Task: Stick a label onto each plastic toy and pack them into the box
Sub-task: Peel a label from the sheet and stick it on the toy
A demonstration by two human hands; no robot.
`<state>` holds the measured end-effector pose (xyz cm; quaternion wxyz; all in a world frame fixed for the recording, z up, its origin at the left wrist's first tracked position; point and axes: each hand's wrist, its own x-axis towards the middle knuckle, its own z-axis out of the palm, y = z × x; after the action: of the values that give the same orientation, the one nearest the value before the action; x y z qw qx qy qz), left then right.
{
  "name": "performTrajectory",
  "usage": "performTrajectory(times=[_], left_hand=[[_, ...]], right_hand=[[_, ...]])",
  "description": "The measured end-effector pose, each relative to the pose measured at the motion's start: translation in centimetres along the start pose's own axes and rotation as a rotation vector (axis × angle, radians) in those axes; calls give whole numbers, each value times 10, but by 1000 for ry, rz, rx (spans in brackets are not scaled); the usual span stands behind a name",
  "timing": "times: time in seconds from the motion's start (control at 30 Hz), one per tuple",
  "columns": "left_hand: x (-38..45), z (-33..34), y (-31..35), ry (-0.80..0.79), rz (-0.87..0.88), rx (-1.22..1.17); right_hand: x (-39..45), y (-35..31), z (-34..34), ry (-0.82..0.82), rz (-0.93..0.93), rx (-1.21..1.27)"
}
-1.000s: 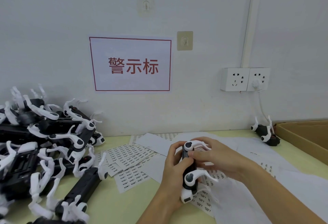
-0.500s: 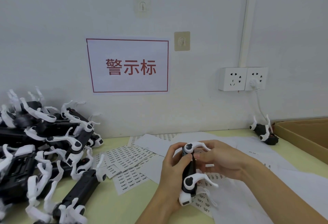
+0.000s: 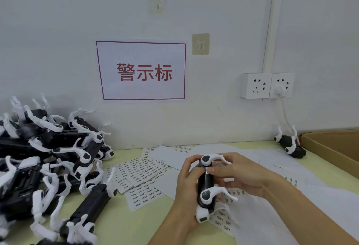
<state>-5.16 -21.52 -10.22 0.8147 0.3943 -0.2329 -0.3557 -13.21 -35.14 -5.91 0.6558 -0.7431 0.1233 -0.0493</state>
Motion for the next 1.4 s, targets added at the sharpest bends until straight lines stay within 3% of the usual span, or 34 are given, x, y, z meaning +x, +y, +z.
performTrajectory(times=[0.57,0.9,1.03,1.17,1.4], left_hand=[[7,-12,-10,-66,79,152],[9,-8,-11,-188,52,19],[11,-11,-13,-6,-30,65],[15,-8,-14,84,-65,26],[19,-11,-13,166,-76,-98]], right_hand=[[-3,-5,-5,-75,-25,75],[1,-4,4,96,-129,-19],[6,2,2,322,-98,79],[8,0,1,535,-163,343],[14,7,14,689,-182,480]])
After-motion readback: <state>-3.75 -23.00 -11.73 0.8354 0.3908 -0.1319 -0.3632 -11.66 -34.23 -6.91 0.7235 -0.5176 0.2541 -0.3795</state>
